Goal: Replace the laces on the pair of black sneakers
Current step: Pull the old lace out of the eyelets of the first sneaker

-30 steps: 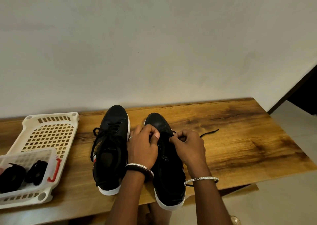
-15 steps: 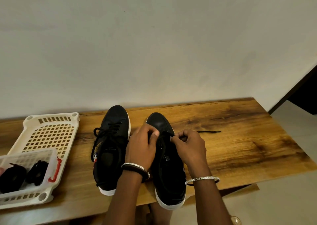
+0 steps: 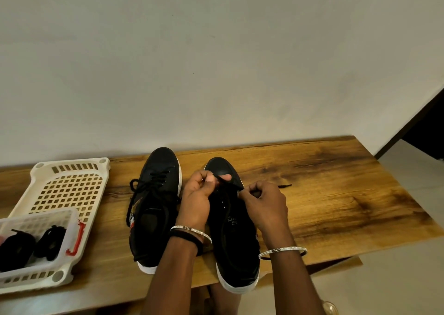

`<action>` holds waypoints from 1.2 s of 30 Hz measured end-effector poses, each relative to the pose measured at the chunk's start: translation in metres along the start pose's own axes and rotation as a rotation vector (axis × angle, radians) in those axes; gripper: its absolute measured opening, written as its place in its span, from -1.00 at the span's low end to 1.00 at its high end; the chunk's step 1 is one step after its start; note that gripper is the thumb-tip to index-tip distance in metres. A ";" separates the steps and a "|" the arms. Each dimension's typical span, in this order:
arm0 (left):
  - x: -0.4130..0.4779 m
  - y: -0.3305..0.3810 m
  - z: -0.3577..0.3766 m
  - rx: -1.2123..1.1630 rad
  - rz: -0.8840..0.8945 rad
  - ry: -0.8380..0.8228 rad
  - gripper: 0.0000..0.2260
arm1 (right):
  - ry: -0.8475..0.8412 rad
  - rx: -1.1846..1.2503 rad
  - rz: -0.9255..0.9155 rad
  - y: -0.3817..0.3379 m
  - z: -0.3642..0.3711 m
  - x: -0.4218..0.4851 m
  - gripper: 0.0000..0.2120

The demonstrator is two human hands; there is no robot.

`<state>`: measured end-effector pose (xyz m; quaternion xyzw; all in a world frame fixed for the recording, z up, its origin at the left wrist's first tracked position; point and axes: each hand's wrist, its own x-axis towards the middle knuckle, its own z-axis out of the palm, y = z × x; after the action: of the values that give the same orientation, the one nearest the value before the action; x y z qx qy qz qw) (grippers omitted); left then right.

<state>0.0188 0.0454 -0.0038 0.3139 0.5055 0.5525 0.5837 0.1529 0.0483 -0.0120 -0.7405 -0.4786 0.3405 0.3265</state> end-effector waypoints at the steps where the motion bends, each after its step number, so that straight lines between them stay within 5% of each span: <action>1: -0.001 0.003 0.002 -0.085 -0.026 0.015 -0.81 | -0.002 -0.001 0.002 0.000 0.000 0.000 -0.92; 4: 0.000 0.006 -0.001 -0.094 -0.008 0.124 -0.79 | -0.003 0.000 0.005 0.000 0.000 0.000 -0.92; 9: 0.001 -0.008 -0.014 0.844 0.362 0.166 -0.89 | 0.002 0.001 0.008 0.001 0.001 0.001 -0.92; 13: -0.005 -0.005 -0.004 1.439 0.273 0.147 -0.89 | 0.004 -0.011 0.003 0.001 0.002 0.001 -0.93; 18: -0.007 -0.005 -0.003 1.221 0.281 0.227 -0.91 | 0.004 -0.006 0.003 0.001 0.001 0.000 -0.92; 25: -0.001 -0.003 0.001 0.306 0.073 0.134 -0.81 | -0.007 0.021 -0.006 0.001 0.001 -0.001 -0.92; 29: -0.001 0.003 0.001 0.039 0.014 0.154 -0.77 | -0.014 0.030 -0.006 0.002 0.001 -0.001 -0.92; 31: 0.000 0.004 -0.003 0.163 0.077 0.207 -0.77 | -0.015 0.031 -0.001 0.002 0.000 0.000 -0.92; 36: -0.003 0.000 -0.016 1.026 0.405 0.210 -0.85 | -0.014 0.021 0.002 0.002 0.001 0.001 -0.93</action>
<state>0.0042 0.0395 -0.0073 0.5915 0.6946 0.3653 0.1851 0.1533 0.0486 -0.0140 -0.7351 -0.4767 0.3511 0.3303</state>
